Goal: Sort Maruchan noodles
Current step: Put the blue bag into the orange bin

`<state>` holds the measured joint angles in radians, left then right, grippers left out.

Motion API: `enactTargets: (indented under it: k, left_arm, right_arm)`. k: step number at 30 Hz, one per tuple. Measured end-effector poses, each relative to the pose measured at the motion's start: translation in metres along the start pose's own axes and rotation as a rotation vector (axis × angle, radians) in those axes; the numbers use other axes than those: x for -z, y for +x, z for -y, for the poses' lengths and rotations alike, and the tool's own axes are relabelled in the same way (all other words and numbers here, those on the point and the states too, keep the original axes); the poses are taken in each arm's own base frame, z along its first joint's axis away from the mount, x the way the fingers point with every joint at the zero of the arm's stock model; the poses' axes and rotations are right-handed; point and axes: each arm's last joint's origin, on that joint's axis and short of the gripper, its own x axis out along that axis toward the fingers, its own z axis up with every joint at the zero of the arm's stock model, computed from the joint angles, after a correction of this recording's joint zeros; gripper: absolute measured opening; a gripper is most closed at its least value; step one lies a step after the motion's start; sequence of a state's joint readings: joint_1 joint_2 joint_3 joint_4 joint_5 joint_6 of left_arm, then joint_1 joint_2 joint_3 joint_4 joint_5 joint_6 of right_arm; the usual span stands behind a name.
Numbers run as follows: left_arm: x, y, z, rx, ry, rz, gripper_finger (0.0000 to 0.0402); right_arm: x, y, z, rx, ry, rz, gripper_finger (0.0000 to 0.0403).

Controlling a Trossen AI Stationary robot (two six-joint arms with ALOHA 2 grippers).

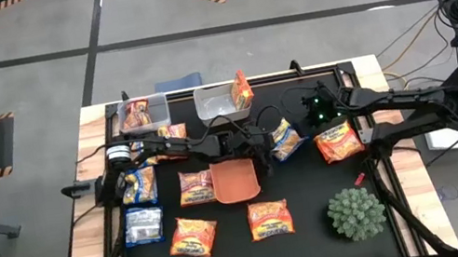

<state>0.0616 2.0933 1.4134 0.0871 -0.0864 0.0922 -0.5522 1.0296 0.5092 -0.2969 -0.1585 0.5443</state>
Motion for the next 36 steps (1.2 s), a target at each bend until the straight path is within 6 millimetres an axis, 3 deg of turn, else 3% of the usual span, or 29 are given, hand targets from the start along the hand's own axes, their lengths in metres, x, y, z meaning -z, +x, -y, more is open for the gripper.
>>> enactTargets:
  k: [15, 20, 29, 34, 36]
  left_arm:
    - [0.002, 0.0, 0.0, 0.002, 0.006, -0.02, 0.0075]
    - [0.0, -0.003, 0.001, 0.003, 0.006, -0.016, 0.0075]
    - [-0.02, -0.025, 0.0, 0.018, 0.031, 0.028, 0.0075]
    - [-0.033, -0.049, 0.002, 0.058, 0.061, 0.086, 0.0075]
    - [-0.036, -0.061, 0.001, 0.057, 0.06, 0.103, 0.0075]
  right_arm:
    - [0.001, 0.052, 0.006, -0.07, -0.087, -0.047, 0.0245]
    - [0.001, 0.061, 0.008, -0.071, -0.085, -0.055, 0.0223]
    - [-0.001, 0.05, 0.003, -0.108, -0.11, -0.026, 0.0115]
    - [-0.005, 0.04, -0.001, -0.136, -0.149, 0.024, 0.0033]
    - [-0.006, 0.036, -0.003, -0.148, -0.172, 0.044, 0.0017]
